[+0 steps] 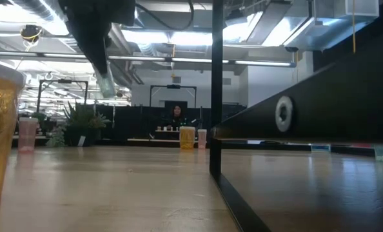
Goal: Pick and place medicine bottles onto shelf by color
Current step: Put the top left blue pill bottle on the shelf
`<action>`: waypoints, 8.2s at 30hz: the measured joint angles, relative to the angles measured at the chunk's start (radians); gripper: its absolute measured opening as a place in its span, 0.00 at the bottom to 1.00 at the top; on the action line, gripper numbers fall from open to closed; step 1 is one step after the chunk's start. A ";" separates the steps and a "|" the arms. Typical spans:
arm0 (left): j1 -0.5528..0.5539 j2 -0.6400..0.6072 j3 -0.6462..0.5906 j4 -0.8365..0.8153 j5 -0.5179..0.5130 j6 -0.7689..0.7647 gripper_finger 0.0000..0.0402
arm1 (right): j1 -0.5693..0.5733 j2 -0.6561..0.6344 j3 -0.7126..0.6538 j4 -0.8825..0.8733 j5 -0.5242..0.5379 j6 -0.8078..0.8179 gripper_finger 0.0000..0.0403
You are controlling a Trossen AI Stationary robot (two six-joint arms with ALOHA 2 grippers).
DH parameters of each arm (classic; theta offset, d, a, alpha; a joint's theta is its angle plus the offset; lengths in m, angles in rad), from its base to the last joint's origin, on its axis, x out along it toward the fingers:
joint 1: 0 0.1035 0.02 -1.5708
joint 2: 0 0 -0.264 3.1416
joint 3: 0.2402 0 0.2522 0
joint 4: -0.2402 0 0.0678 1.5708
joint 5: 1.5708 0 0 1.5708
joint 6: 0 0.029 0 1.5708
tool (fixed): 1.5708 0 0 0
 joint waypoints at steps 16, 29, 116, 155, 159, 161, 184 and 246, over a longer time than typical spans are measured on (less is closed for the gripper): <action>0.136 0.002 0.006 0.069 0.026 0.146 0.23 | 0.046 -0.068 0.000 0.026 0.008 -0.065 0.62; 0.212 0.258 0.391 -0.010 0.029 0.407 0.23 | 0.102 -0.168 0.000 0.017 0.003 -0.016 0.62; 0.241 0.769 0.591 -0.083 0.204 0.547 0.46 | 0.123 -0.192 0.000 -0.128 -0.230 0.327 0.62; 0.040 0.400 0.563 -0.134 -0.002 0.371 0.62 | 0.123 -0.191 -0.001 -0.090 -0.228 0.326 0.62; -0.009 0.307 0.479 -0.151 -0.068 0.275 0.62 | 0.123 -0.191 -0.001 -0.086 -0.228 0.327 0.62; -0.033 0.257 0.438 -0.132 -0.075 0.226 0.62 | 0.123 -0.191 -0.001 -0.085 -0.227 0.327 0.62; -0.338 -0.166 0.088 -0.098 -0.319 -0.101 0.62 | 0.122 -0.191 -0.001 0.030 -0.227 0.202 0.62; -0.364 -0.184 0.018 -0.117 -0.315 -0.132 0.62 | -0.523 0.335 -0.001 0.259 -0.541 -0.356 0.62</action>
